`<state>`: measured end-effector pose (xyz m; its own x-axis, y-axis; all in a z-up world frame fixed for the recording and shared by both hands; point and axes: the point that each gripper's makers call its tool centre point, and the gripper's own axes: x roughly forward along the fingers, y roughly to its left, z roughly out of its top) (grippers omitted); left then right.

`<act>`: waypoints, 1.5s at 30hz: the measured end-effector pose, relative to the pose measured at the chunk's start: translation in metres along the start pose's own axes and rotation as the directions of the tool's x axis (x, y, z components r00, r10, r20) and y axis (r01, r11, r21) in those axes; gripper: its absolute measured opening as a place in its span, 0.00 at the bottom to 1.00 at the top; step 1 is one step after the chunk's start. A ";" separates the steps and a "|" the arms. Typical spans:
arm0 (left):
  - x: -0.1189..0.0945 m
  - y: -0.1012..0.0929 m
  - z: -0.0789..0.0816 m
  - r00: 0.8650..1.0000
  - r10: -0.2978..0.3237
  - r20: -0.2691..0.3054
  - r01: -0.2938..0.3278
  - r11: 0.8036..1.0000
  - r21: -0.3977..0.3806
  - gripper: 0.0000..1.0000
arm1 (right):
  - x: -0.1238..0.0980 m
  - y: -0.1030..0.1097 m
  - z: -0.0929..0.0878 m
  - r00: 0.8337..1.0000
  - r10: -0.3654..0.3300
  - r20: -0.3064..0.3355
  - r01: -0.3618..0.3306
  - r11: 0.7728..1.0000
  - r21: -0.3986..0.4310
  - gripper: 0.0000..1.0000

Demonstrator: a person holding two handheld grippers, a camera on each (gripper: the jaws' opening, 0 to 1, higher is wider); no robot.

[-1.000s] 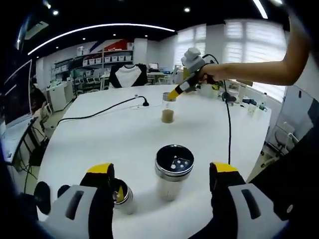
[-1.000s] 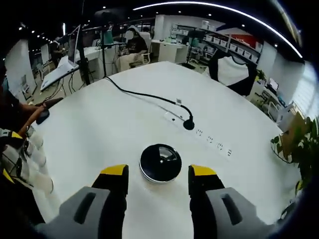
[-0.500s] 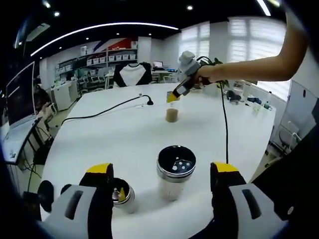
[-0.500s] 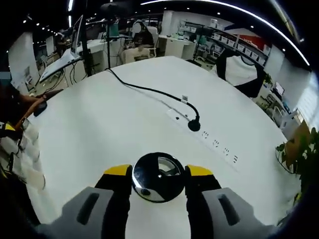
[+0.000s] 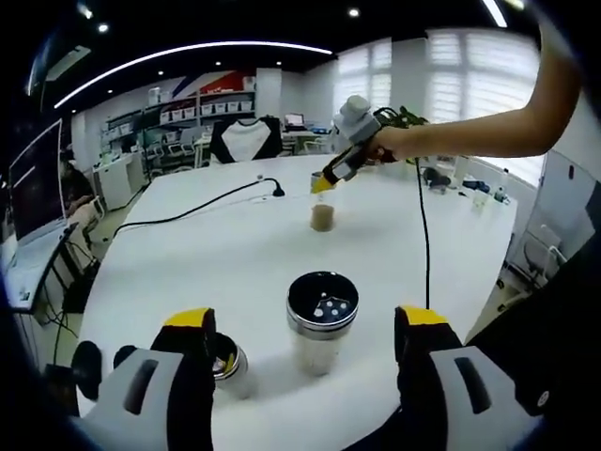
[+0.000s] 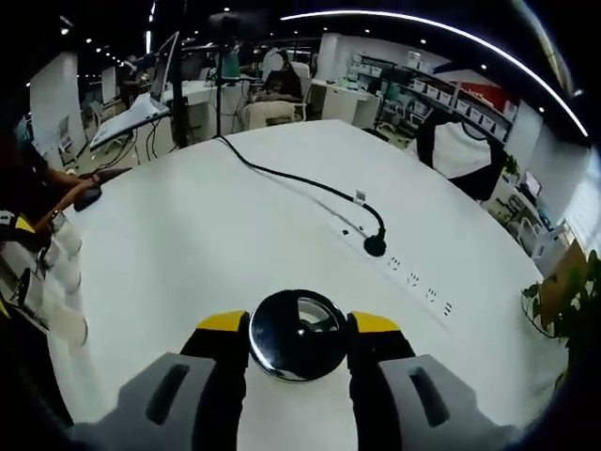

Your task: Rotate the seasoning bottle until the label or dispensing opening points toward the visible target arrow and the bottle remains upright within the marked orientation range

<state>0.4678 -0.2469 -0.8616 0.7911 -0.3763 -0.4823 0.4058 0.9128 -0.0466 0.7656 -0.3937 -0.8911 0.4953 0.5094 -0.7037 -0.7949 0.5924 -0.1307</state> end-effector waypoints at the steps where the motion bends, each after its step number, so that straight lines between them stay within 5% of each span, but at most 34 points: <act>1: -0.001 0.000 0.000 1.000 0.001 0.001 -0.001 1.000 0.003 0.82 | 0.000 0.000 0.000 1.000 -0.001 0.001 0.001 1.000 0.001 0.39; 32: -0.017 -0.017 -0.004 0.990 -0.144 -0.003 0.144 0.988 0.055 0.80 | -0.044 0.057 -0.030 0.999 0.001 -0.049 -0.002 1.000 -0.024 0.38; 45: -0.020 -0.020 -0.004 0.977 -0.212 0.012 0.211 0.974 0.085 0.78 | -0.074 0.116 -0.034 0.999 0.024 -0.045 -0.025 1.000 -0.012 0.38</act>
<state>0.4422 -0.2575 -0.8543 0.6925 -0.5635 -0.4505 0.6005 0.7963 -0.0728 0.6246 -0.3842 -0.8780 0.4597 0.4948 -0.7375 -0.8110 0.5724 -0.1214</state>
